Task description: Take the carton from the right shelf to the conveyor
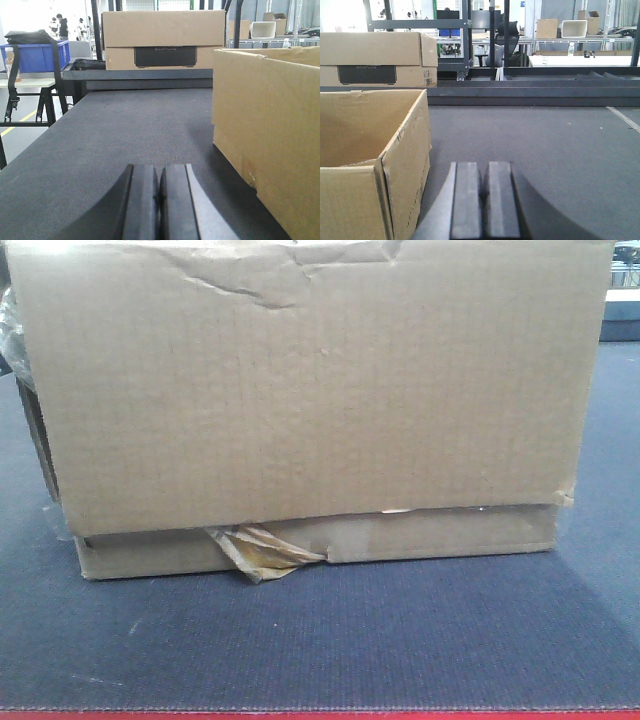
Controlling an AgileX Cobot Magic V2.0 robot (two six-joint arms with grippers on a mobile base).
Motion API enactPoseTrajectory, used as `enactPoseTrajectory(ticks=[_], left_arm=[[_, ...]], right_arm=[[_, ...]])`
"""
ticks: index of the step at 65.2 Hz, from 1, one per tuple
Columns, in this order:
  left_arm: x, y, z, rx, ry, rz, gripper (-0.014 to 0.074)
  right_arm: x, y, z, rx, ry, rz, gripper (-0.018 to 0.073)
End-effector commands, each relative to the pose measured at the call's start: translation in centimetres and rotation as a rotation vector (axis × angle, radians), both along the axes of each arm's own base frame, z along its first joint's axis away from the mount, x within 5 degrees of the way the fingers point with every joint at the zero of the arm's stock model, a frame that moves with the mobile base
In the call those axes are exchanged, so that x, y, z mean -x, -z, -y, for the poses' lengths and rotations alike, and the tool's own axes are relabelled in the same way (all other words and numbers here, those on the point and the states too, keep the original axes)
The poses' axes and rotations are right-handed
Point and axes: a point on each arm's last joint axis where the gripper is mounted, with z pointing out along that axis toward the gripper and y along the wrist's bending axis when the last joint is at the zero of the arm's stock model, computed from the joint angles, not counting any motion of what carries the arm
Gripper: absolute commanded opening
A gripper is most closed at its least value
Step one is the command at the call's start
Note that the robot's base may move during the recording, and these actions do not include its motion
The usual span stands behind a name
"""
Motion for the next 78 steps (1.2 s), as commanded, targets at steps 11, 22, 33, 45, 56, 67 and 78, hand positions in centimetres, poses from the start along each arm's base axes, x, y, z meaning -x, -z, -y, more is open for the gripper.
enactPoseTrajectory(ticks=[11,22,33,45,56,67,78], left_arm=[[0.1,-0.3,0.0,0.0,-0.001,0.029,0.0003],[0.1,-0.3,0.0,0.0,-0.001,0.029,0.0003],[0.1,-0.3,0.0,0.0,-0.001,0.029,0.0003],[0.1,-0.3,0.0,0.0,-0.001,0.029,0.0003],[0.1,-0.3,0.0,0.0,-0.001,0.029,0.0003],[0.1,-0.3,0.0,0.0,-0.001,0.029,0.0003],[0.1,-0.3,0.0,0.0,-0.001,0.029,0.0003]], right_arm=[[0.1,-0.2,0.1,0.01,0.008,0.028,-0.0067],[0.1,-0.2,0.1,0.01,0.008,0.028,-0.0067],[0.1,-0.2,0.1,0.01,0.008,0.031,-0.0067],[0.2,1.4,0.2,0.064,0.054,0.012,-0.0067],[-1.0,6.0,0.1,0.034,0.058,-0.049,-0.0067],[-2.1,9.9,0.0,-0.011,0.058,-0.058,-0.0067],[-2.3,10.1,0.0,-0.004,0.065,0.009,-0.0067]])
